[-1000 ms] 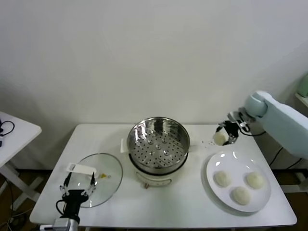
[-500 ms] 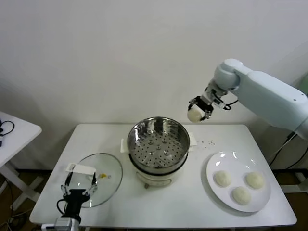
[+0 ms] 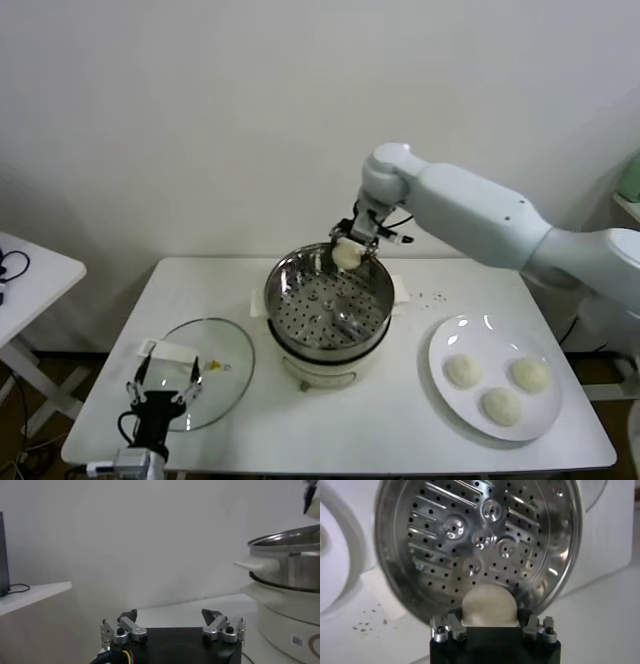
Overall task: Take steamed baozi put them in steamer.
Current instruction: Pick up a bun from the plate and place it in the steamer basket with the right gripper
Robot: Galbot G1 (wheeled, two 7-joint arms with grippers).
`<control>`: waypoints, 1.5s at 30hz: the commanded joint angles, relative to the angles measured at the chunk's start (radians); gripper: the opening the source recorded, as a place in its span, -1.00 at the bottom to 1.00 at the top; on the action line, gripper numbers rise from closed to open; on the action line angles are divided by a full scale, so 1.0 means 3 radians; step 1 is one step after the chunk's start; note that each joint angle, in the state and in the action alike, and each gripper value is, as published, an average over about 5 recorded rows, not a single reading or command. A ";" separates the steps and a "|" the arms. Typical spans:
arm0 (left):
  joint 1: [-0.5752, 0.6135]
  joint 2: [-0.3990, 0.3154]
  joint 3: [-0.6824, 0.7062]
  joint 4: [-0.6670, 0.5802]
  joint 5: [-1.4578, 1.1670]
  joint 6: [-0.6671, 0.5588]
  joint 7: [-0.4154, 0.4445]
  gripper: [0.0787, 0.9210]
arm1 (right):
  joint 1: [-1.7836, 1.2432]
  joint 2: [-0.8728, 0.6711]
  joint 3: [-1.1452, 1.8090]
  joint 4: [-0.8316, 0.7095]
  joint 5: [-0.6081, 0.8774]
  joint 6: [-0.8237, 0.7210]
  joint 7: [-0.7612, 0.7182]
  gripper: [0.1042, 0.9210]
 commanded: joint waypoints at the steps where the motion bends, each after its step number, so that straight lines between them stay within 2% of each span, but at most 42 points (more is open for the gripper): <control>1: 0.0004 0.0002 0.0000 -0.0017 -0.0006 0.0006 0.0003 0.77 | -0.0244 0.0374 0.0090 -0.0279 -0.0555 0.0278 0.0047 0.48; 30: 0.0071 -0.0027 -0.0014 0.0016 -0.0054 -0.0012 -0.0004 0.77 | -0.0340 0.0357 0.0112 -0.0334 -0.0559 0.0261 -0.0019 0.52; 41: 0.0101 -0.0048 -0.0011 -0.0016 -0.0065 -0.0024 -0.0004 0.77 | -0.0318 0.0350 0.0115 -0.0321 -0.0493 0.0261 0.0007 0.74; 45: 0.0112 -0.0048 -0.0014 -0.0028 -0.0070 -0.0026 -0.0004 0.77 | -0.0219 0.0278 0.0086 -0.0197 -0.0330 0.0253 -0.0050 0.76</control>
